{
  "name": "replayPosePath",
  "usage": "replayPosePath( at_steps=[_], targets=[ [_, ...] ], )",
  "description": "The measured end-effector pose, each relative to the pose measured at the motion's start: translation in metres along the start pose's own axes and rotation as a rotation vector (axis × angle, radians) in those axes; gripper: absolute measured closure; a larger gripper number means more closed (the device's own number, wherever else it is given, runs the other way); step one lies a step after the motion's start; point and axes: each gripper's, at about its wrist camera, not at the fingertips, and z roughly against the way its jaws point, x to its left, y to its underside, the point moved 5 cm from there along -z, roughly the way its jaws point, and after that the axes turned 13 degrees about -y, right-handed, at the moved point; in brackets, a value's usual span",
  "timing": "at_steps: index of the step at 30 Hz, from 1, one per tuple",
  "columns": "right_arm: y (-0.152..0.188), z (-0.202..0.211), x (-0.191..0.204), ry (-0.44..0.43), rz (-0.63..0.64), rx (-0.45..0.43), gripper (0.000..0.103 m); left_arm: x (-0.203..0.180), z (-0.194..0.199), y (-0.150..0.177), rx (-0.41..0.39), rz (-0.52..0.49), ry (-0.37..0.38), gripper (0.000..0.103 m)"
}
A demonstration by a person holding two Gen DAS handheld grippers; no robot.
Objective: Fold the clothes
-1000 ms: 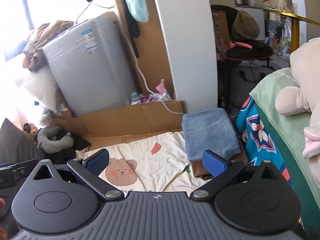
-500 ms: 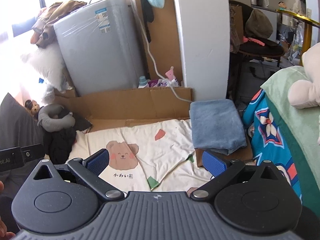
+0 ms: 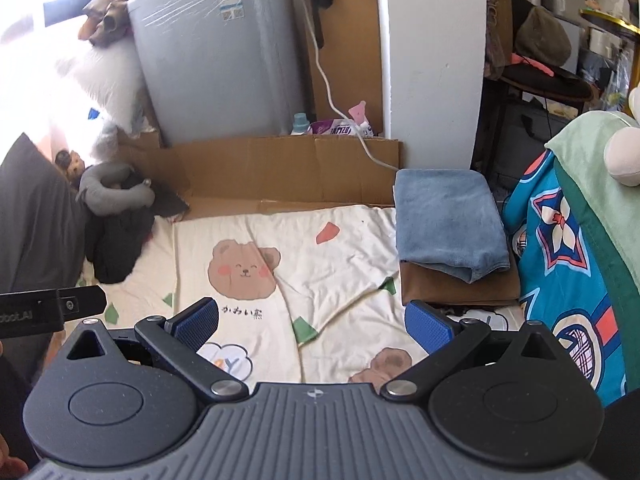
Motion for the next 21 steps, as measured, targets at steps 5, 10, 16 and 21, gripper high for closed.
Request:
replayPosePath(
  at_steps=[5, 10, 16, 21],
  targets=[
    [0.015, 0.000, -0.004, -0.012, 0.004, 0.006, 0.001, -0.001, -0.002, 0.009, -0.001, 0.003, -0.026, 0.001],
    [0.028, -0.010, -0.009, -0.006, 0.003, -0.002, 0.001, -0.012, -0.008, 0.019, -0.018, -0.074, -0.051, 0.001],
    [0.052, -0.023, -0.012, -0.028, 0.032, -0.002, 0.001, -0.025, -0.023, 0.034, -0.030, -0.130, -0.067, 0.001],
    [0.055, -0.030, -0.021, -0.033, -0.009, -0.021, 0.001, -0.033, -0.032, 0.043, -0.056, -0.143, -0.055, 0.001]
  ],
)
